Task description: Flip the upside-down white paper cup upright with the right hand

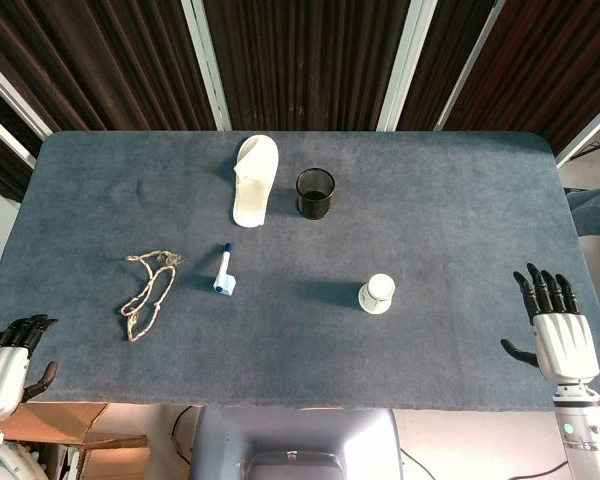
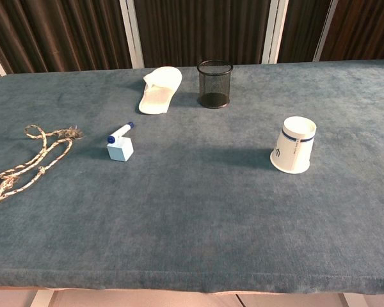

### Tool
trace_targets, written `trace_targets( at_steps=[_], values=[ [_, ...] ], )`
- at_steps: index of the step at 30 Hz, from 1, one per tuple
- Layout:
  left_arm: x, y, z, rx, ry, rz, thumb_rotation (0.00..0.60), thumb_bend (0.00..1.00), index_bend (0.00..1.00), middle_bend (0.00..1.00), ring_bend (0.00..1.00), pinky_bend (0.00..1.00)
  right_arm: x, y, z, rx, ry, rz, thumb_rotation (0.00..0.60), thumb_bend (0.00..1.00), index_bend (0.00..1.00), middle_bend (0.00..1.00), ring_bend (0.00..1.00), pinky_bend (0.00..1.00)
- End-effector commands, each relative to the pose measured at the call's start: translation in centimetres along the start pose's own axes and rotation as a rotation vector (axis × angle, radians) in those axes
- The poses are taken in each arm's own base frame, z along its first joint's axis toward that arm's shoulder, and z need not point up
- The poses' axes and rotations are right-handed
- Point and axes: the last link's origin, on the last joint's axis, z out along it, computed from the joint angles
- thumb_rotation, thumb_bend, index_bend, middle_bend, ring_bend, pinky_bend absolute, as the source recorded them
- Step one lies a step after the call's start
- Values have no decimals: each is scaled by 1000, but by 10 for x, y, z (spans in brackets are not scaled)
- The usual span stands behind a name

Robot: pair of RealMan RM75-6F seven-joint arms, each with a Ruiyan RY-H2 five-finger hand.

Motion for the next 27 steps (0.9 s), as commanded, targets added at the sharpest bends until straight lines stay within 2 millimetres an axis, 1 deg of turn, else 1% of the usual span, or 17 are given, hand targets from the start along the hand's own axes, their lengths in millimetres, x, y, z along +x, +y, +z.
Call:
trace_targets(
  at_steps=[1,9,11,12,15,16,19,22,25,27],
  values=[
    [-1,2,0,-12,-9,16,600,350,244,187,179,323,-1,-1,0,1,-14,7,600,175,65,0,0,127],
    [2,1,-1,-3,14,-1,600,350,247,187,180,328,-4,-6,4,29,-4,10,600,175,64,0,0,128],
    [2,0,-1,-2,14,-6,600,350,247,187,179,328,-5,-14,5,53,-22,44,600,175,65,0,0,131],
    [2,0,-1,-3,12,-9,600,350,248,187,179,328,-4,-21,5,87,-36,59,600,175,70,4,0,135],
    [4,0,-2,-11,14,-16,600,350,251,188,180,329,0,-39,10,173,-53,43,600,177,91,25,0,142],
    [4,0,-3,-13,16,-18,600,351,252,188,180,329,1,-46,15,201,-51,24,600,183,99,31,0,149],
    [5,-1,-3,-12,15,-19,600,350,253,187,180,329,2,-62,29,242,-54,-21,600,260,140,66,0,187],
    [5,-2,-3,-9,21,-19,600,350,255,188,180,329,0,-80,49,264,-55,-26,600,314,161,86,0,206],
    [6,-2,-3,-6,22,-18,600,349,260,190,179,329,-6,-95,67,287,-80,-8,600,317,182,110,11,220],
    [6,-3,-3,0,22,-23,600,350,262,191,180,330,-10,-107,80,303,-90,24,600,316,209,141,39,241]
  ],
)
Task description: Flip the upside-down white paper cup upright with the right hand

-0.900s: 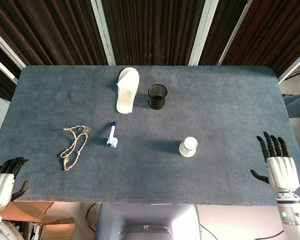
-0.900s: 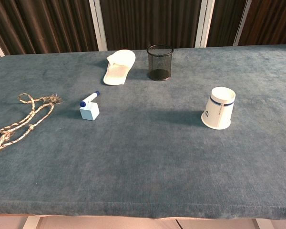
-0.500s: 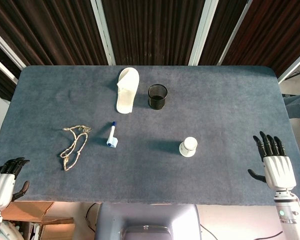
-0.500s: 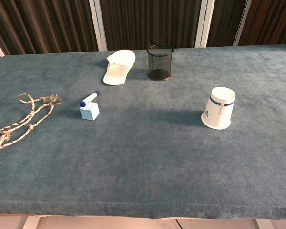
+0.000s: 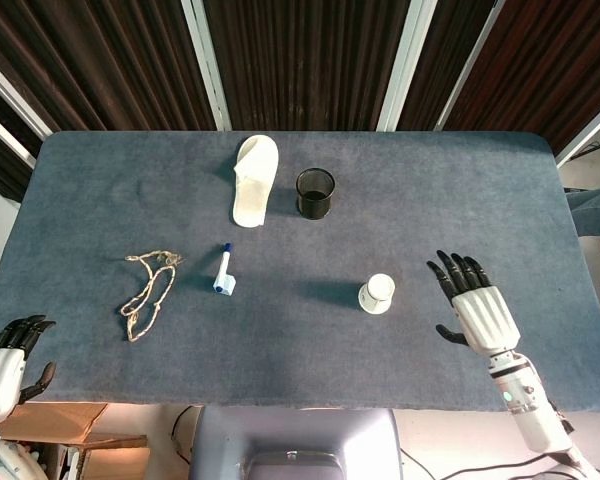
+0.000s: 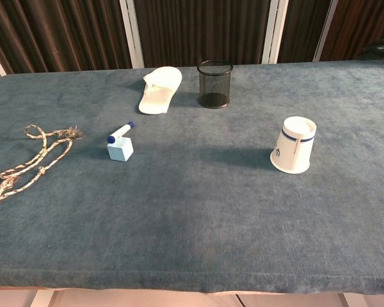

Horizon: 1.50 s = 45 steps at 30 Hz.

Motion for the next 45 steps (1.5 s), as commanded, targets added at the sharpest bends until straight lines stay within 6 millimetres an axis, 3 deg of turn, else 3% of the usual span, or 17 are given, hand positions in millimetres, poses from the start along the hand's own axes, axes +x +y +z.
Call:
trace_targets(
  at_steps=[1,6,10,19,26,36,45],
  values=[
    [0,0,0,4,-1,-2,600,350,257,191,180,329,-4,-16,32,30,-8,49,600,317,220,155,51,249],
    [-2,1,0,-8,-12,4,600,350,247,192,180,330,-14,-36,57,72,-24,83,600,316,260,214,106,287],
    [-1,1,-1,-2,-13,2,600,350,248,192,180,330,-21,-47,64,94,-13,84,600,316,307,260,148,322],
    [-1,1,-1,-12,-13,-1,600,350,248,192,180,330,-37,-51,74,67,-20,45,600,317,362,296,213,400],
    [-1,0,-1,-7,-13,-3,600,349,248,192,180,330,-51,-55,83,62,-12,20,600,316,404,305,358,557],
    [0,-1,-1,-2,-8,-11,600,349,248,193,180,331,-62,-52,86,56,-32,14,600,317,426,331,377,574],
    [-3,0,0,-7,-22,-4,600,350,248,192,181,331,-64,-46,88,60,-62,5,600,558,476,370,414,602]
  ],
)
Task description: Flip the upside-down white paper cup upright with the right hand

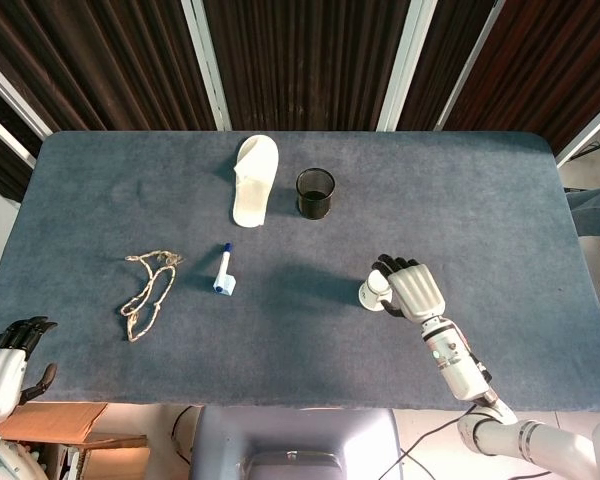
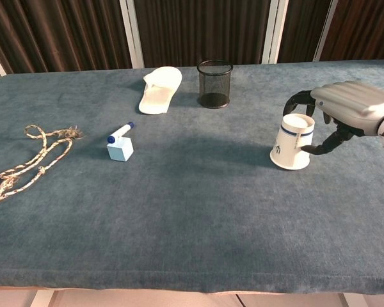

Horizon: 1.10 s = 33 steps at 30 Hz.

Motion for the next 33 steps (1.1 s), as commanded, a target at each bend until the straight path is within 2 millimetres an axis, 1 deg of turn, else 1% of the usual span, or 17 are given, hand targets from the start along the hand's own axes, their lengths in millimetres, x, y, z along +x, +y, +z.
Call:
trace_targets(
  at_steps=[1,4,6,8,11,14,19,22,25,28,31,33],
  values=[
    [-1,0,0,-3,-4,2,600,350,247,192,181,331,-1,2,1,3,-6,1,600,591,484,376,420,607],
    [-1,0,1,-3,-7,2,600,350,248,192,180,331,-1,3,0,5,-5,2,600,715,532,418,459,637],
    [0,0,0,-1,-5,1,600,350,248,193,181,331,-2,5,-1,6,4,-3,600,802,589,464,503,667],
    [0,1,0,-2,-1,0,600,349,247,193,181,331,-2,6,-3,6,11,1,600,836,629,493,529,682],
    [0,1,0,-3,-2,1,600,350,248,193,181,331,1,6,-5,14,51,53,600,843,649,510,541,688],
    [0,1,-1,-3,-4,2,600,350,248,193,181,331,2,8,-7,30,104,148,600,842,650,511,541,689],
    [-1,1,-1,-2,-3,6,600,349,247,192,181,331,-1,18,-13,61,156,297,600,843,650,511,541,687],
    [-2,3,-1,-8,-14,9,600,350,250,193,181,331,-7,23,-16,68,168,376,600,843,649,511,541,688],
    [-3,5,-1,-14,-19,20,600,350,261,193,181,331,-15,24,-18,89,162,470,600,842,644,512,541,687],
    [-3,6,-1,-15,-20,22,600,350,263,193,181,332,-26,25,-17,109,117,553,600,842,612,511,520,675],
    [-3,5,-1,-12,-19,22,600,349,264,193,182,332,-36,28,-15,120,49,550,600,840,559,511,476,634],
    [-3,5,-1,-11,-18,22,600,349,264,193,182,332,-37,29,-15,121,42,544,600,840,550,510,466,625]
  ],
)
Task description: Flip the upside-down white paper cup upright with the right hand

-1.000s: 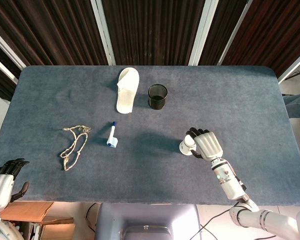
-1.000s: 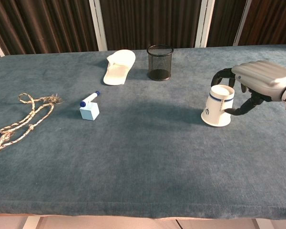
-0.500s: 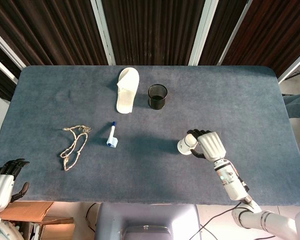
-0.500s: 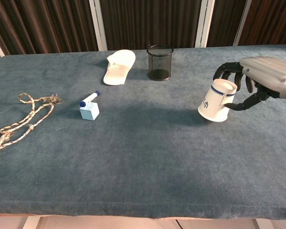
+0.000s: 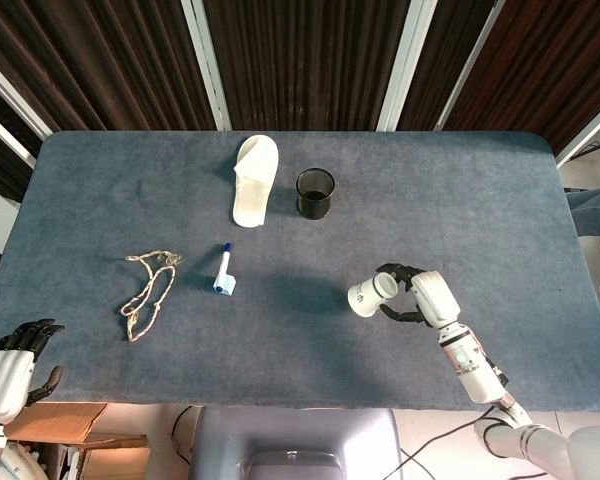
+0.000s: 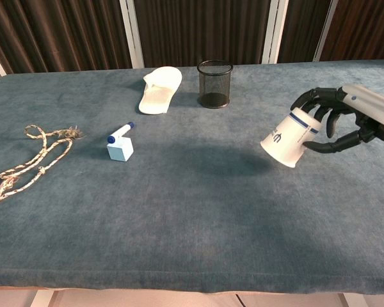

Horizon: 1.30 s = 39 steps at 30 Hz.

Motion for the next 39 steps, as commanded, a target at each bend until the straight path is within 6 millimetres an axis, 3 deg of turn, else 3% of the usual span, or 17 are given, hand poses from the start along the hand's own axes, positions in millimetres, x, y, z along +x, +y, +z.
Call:
trace_targets(
  at_steps=[1,6,10,15,21,26,31,34,39],
  values=[
    [0,0,0,1,0,0,600,349,264,193,181,332,-11,3,-2,5,-60,-6,600,840,545,508,460,620],
    [0,0,0,2,-2,1,600,350,264,193,182,332,-10,14,-8,-2,-112,-116,600,833,490,450,392,558],
    [0,1,-1,-5,0,2,600,350,265,194,182,332,6,24,-14,-36,-97,-328,600,766,428,390,305,477],
    [-1,2,-1,-6,-5,6,600,350,265,194,182,331,23,19,-25,-112,-90,-523,600,644,334,315,199,370],
    [0,2,-1,-6,-3,6,600,350,265,194,182,332,32,13,-30,-182,-157,-579,600,504,224,202,57,215],
    [0,0,-1,3,-2,1,600,349,265,193,182,332,38,9,-31,-228,-209,-634,600,305,111,91,0,69],
    [0,0,0,3,-4,2,600,349,265,194,182,332,39,-3,-22,-208,-212,-629,600,259,108,82,0,59],
    [0,1,0,1,-4,3,600,349,265,194,182,332,37,-11,-13,-185,-235,-650,600,259,129,91,0,103],
    [0,1,-1,-1,-5,5,600,350,265,194,184,332,31,-26,0,-132,-280,-692,600,259,242,223,120,225]
  ],
)
